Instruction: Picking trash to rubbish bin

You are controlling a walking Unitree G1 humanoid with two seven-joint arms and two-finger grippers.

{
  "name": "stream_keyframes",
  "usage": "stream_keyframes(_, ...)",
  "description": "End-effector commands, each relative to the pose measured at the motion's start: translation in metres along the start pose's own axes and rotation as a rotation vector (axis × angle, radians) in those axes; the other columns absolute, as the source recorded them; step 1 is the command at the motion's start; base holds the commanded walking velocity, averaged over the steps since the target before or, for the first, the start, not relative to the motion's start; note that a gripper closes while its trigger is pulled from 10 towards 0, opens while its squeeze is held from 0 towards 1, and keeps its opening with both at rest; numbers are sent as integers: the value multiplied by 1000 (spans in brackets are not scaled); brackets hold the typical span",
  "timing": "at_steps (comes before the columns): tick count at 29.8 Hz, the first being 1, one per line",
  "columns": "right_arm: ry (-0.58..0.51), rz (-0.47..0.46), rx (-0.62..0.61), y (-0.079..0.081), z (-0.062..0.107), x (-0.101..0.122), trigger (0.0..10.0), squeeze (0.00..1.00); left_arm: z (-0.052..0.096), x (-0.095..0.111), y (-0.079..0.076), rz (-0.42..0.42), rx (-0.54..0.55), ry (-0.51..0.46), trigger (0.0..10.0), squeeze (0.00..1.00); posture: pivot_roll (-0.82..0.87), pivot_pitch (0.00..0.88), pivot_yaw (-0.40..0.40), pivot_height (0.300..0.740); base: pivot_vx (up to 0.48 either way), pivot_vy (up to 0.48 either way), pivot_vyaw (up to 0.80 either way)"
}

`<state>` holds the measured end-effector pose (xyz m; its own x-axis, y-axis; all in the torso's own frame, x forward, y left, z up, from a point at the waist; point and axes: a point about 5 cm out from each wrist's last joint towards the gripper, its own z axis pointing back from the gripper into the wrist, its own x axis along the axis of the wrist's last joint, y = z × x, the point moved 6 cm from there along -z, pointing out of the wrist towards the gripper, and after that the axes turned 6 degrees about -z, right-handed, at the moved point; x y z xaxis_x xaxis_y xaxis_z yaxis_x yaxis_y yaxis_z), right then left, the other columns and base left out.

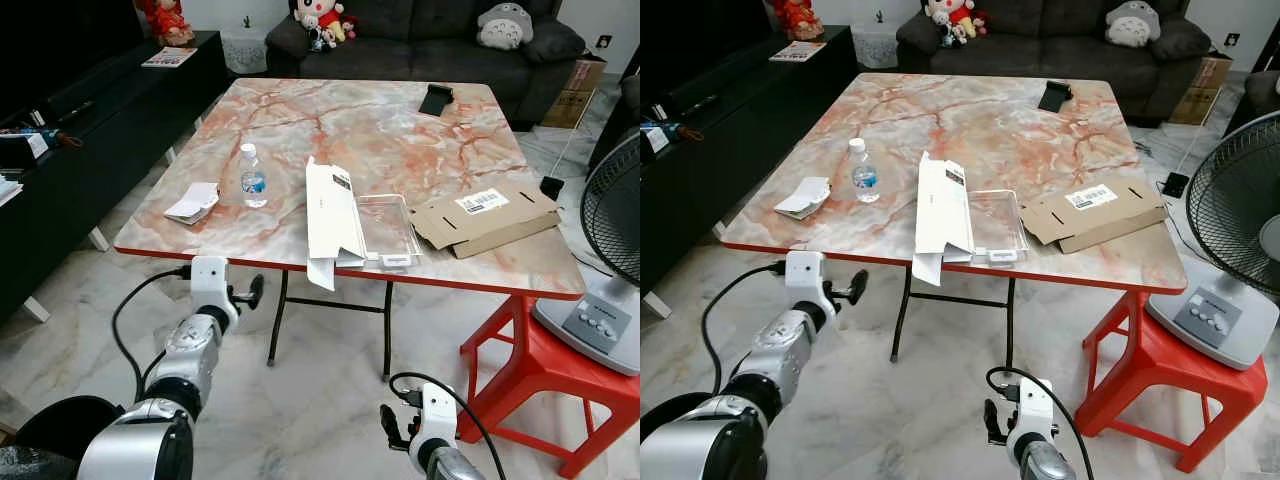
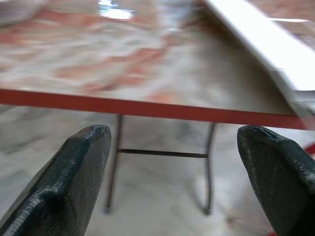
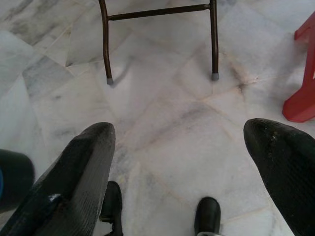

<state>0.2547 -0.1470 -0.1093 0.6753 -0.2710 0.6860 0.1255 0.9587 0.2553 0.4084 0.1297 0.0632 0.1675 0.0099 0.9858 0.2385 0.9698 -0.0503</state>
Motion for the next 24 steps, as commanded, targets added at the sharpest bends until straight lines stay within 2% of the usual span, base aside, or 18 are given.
stream_keyframes(1, -5, -10, -5, -2, 0, 1, 10000, 0, -4, -1, -14, -5, -58, 20, 10000, 1000, 79, 0, 25, 740, 0, 0, 0)
stream_keyframes(5, -9, -8, -8, -3, 0, 2, 10000, 0, -7, -5, -34, -1, -115, 47, 10000, 1000, 74, 0, 24, 740, 0, 0, 0)
stream_keyframes(6, -12, -8, -9, -3, 0, 3, 10000, 0, -8, -7, -45, -1, -155, 65, 10000, 0, 71, 0, 25, 740, 0, 0, 0)
stream_keyframes(16, -13, -14, -11, -4, 1, 0, 10000, 0, -15, 1, -60, 17, -198, 73, 10000, 0, 61, 0, 30, 740, 0, 0, 0)
stream_keyframes(24, -10, -17, -12, -5, 3, -4, 10000, 0, -19, 7, -62, 54, -188, 73, 10000, 0, 49, 8, 34, 740, 0, 0, 0)
